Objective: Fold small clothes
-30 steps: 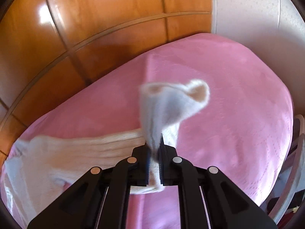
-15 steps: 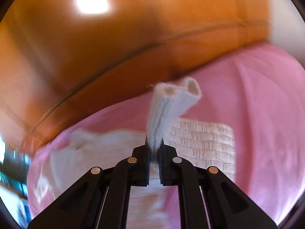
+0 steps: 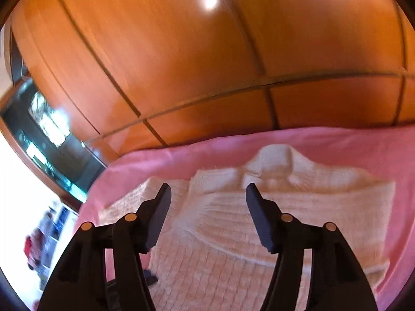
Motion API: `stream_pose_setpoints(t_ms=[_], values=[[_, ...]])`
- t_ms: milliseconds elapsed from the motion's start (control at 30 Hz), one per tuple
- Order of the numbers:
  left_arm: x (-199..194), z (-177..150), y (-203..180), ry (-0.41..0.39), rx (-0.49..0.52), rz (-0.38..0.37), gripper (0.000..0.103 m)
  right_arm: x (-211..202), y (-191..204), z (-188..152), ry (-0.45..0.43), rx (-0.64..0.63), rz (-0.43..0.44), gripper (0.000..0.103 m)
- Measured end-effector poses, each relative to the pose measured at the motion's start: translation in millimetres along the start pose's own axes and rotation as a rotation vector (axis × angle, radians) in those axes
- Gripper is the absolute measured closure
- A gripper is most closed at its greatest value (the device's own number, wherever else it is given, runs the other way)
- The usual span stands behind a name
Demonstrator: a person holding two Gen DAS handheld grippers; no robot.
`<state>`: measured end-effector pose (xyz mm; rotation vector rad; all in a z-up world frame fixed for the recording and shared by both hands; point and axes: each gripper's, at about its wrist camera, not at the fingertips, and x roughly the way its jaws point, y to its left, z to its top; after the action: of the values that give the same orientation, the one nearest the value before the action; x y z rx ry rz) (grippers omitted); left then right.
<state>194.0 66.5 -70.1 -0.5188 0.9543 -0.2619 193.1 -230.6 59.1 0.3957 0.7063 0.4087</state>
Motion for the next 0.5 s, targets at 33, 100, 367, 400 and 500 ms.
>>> stream_pose_setpoints(t_ms=[33,100,367,400,500], values=[[3.7,4.5,1.7,0.005,-0.018,-0.023,0.061,-5.5,-8.9,-1.3,-0.013,0.015,-0.009,0.043],[15.8,12.6,1.9,0.026,-0.039,-0.065,0.061,-27.1,-37.1,-14.4,-0.034,0.04,-0.072,0.042],[80.8,40.1,-10.7,0.098,-0.12,-0.056,0.061,-88.5,-159.4,-102.6,0.021,0.238,-0.396,0.056],[88.3,46.2,-11.1,0.093,-0.139,-0.059,0.061,-87.6,-165.4,-109.8,0.032,0.228,-0.434,0.056],[99.0,58.8,-18.2,0.064,-0.149,-0.042,0.061,-70.5,-173.2,-119.5,0.062,0.2,-0.484,0.056]])
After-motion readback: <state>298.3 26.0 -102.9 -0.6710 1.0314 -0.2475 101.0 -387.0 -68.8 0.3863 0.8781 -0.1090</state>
